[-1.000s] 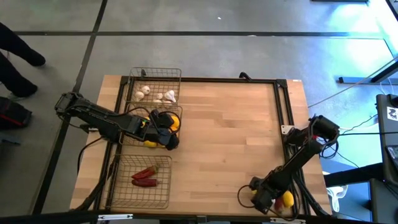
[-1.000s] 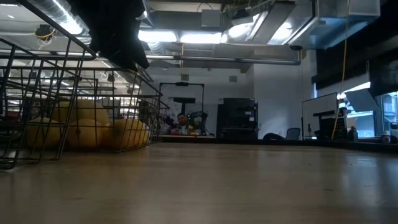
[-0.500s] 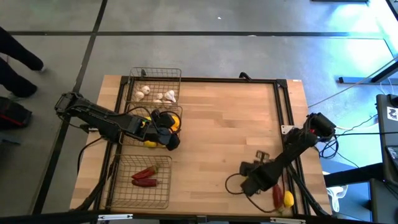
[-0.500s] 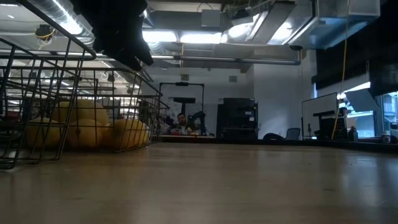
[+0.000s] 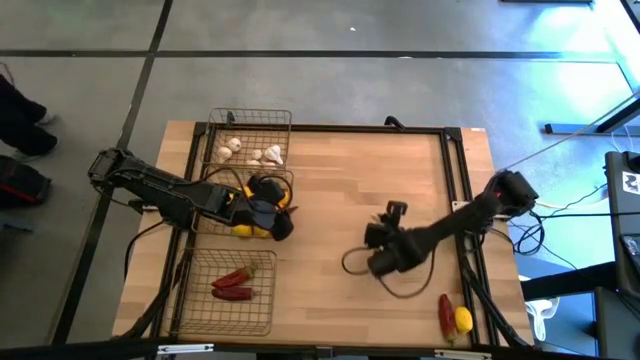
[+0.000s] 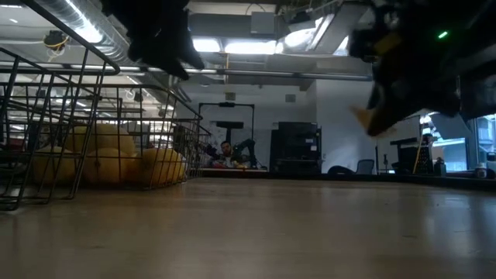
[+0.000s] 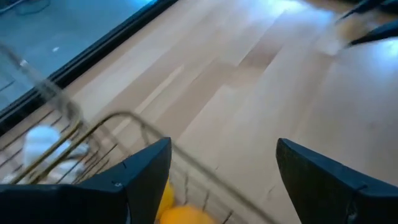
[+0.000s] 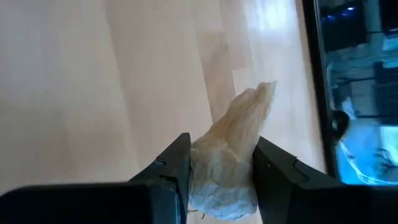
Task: Sort produce into baskets
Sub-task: Put the garlic in the top wire basket
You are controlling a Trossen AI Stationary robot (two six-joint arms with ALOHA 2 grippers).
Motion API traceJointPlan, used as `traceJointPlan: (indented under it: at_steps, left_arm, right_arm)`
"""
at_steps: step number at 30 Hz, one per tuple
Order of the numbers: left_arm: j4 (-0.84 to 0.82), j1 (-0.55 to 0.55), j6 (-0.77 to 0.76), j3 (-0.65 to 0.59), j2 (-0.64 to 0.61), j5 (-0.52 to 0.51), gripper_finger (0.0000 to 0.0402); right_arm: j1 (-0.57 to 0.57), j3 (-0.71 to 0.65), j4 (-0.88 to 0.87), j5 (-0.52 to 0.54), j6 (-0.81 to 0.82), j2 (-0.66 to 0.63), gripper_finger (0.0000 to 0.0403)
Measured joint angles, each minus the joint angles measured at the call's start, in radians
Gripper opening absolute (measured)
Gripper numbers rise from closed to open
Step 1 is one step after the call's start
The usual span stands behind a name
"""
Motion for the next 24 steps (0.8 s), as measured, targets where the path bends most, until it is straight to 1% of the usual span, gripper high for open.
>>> traceJointPlan:
  at_steps: [3,8,10,13,16,19,21,24]
  left_arm:
    - [0.067,0.0,0.052,0.0,0.0,0.0,0.0285]
    - [0.137,0.0,0.105,0.0,0.0,0.0,0.0285]
    - [0.152,0.0,0.123,0.0,0.0,0.0,0.0285]
    - [0.202,0.001,0.132,0.0,0.01,0.0,0.0285]
    - [0.269,0.009,0.14,0.0,0.041,0.002,0.0285]
    - [0.355,0.026,0.159,0.0,0.092,0.013,0.0285]
    - [0.409,0.041,0.175,0.0,0.132,0.045,0.0285]
    - [0.507,0.06,0.177,0.0,0.184,0.124,0.0285]
  right_arm:
    - [-0.073,-0.08,0.173,-0.01,-0.105,-0.055,0.0123]
    - [-0.197,-0.234,0.503,-0.112,-0.32,-0.179,0.0123]
    - [-0.25,-0.295,0.653,-0.17,-0.416,-0.227,0.0124]
    - [-0.325,-0.383,0.908,-0.297,-0.557,-0.279,0.0124]
    - [-0.39,-0.437,1.131,-0.441,-0.657,-0.29,0.0124]
    - [-0.431,-0.461,1.294,-0.557,-0.726,-0.279,0.0124]
    - [-0.447,-0.463,1.352,-0.594,-0.763,-0.27,0.0124]
    - [-0.453,-0.463,1.439,-0.61,-0.795,-0.267,0.0124]
